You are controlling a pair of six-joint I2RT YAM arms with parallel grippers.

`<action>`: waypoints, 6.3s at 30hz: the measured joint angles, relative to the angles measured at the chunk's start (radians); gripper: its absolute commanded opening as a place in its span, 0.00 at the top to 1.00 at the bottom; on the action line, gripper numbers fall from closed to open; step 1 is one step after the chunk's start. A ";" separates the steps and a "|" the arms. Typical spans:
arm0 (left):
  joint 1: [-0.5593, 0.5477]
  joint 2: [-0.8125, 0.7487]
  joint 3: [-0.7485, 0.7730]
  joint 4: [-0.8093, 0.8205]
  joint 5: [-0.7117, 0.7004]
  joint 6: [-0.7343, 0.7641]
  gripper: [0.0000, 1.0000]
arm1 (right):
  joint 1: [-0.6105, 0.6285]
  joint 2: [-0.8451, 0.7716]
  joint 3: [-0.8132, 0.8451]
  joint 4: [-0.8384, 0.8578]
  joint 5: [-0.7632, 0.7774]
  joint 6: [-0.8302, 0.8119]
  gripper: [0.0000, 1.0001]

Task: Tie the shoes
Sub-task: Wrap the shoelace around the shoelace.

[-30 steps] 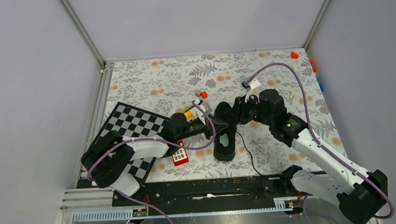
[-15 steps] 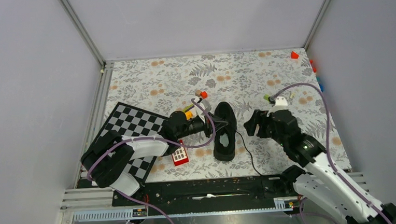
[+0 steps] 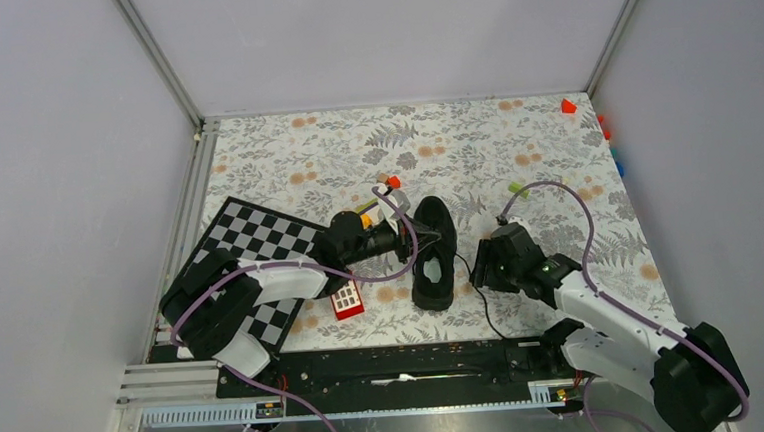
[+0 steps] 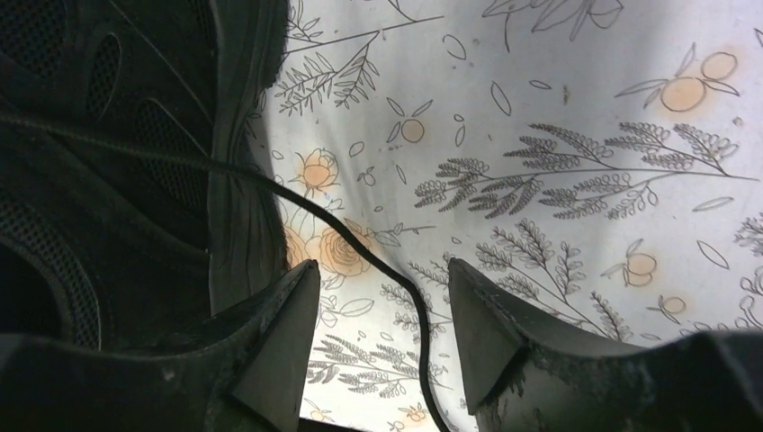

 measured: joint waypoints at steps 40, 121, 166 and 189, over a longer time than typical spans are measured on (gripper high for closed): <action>0.008 0.017 0.007 -0.016 0.001 -0.018 1.00 | 0.021 0.196 0.536 -0.196 -0.406 -0.171 1.00; 0.076 0.068 0.155 -0.268 0.230 0.026 1.00 | -0.129 0.480 0.772 -0.280 -0.802 -0.244 1.00; 0.126 0.049 0.154 -0.358 0.296 0.070 1.00 | -0.128 0.429 0.660 -0.413 -0.754 -0.379 0.56; 0.126 0.049 0.154 -0.344 0.269 0.069 1.00 | -0.146 0.416 0.725 -0.337 -0.732 -0.365 0.94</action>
